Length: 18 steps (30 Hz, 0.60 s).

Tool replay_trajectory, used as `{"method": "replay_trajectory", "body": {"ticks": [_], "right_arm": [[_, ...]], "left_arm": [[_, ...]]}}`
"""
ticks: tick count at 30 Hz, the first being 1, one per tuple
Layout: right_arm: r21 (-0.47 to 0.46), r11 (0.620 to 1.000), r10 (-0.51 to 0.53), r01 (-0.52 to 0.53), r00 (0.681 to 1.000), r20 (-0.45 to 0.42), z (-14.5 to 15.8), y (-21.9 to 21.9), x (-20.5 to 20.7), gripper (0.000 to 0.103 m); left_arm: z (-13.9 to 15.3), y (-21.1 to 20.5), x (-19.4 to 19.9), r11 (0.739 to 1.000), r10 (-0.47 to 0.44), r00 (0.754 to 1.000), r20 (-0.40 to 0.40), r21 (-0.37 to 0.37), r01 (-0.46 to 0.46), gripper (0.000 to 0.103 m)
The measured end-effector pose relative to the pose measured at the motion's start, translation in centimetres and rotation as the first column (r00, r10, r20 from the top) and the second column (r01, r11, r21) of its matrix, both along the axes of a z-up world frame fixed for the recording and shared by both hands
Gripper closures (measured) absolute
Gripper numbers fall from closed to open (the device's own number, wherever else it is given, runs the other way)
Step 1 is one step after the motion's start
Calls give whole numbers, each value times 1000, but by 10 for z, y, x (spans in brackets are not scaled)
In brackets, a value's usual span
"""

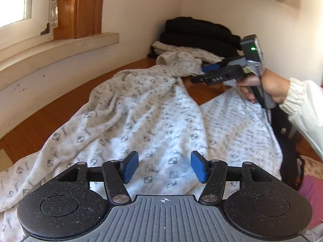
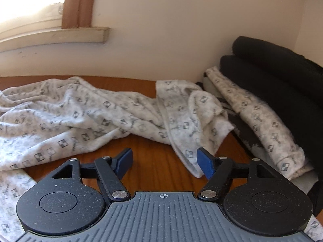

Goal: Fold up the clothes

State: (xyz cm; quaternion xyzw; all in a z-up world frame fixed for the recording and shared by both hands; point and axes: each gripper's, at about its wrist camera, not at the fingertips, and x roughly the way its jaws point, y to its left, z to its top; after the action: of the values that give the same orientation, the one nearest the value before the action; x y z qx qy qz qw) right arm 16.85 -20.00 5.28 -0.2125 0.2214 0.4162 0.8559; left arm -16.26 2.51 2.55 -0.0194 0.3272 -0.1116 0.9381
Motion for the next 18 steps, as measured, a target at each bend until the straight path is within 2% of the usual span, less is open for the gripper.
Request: {"method": "replay_trajectory", "body": {"ticks": [5,7,8,9,10,11,12,15,18], "right_arm": [[7,999,-52,51,998,24,3,2,16,33],[-5,997,-71,71,997,16,2,4,27,35],[-7,997,-78,78,997,8,1,5,32,44],[7,997,-75,75,997,-17,3,4,36,56],[22,997,-72,73,997,-42,5,3,41,82],[36,997,-68,71,995,-66,7,2,45,96],[57,996,-64,69,994,-90,10,1,48,96],[202,976,-46,78,986,-161,37,-12,54,96],[377,917,-39,127,972,-233,70,-31,62,97]], "left_arm": [[-1,2,-2,999,-28,1000,-6,-21,27,40],[-1,4,-1,999,-25,1000,-16,-34,24,59],[-1,7,-1,998,-25,999,-24,-54,24,84],[0,10,-2,998,-18,1000,-24,-68,17,99],[5,15,-4,997,5,1000,-9,-71,-6,101],[9,21,-6,997,29,1000,6,-74,-28,101],[13,26,-8,996,52,998,21,-78,-50,101],[32,51,-15,987,127,989,72,-112,-119,101],[41,79,-19,971,218,971,93,-117,-207,101]]}}
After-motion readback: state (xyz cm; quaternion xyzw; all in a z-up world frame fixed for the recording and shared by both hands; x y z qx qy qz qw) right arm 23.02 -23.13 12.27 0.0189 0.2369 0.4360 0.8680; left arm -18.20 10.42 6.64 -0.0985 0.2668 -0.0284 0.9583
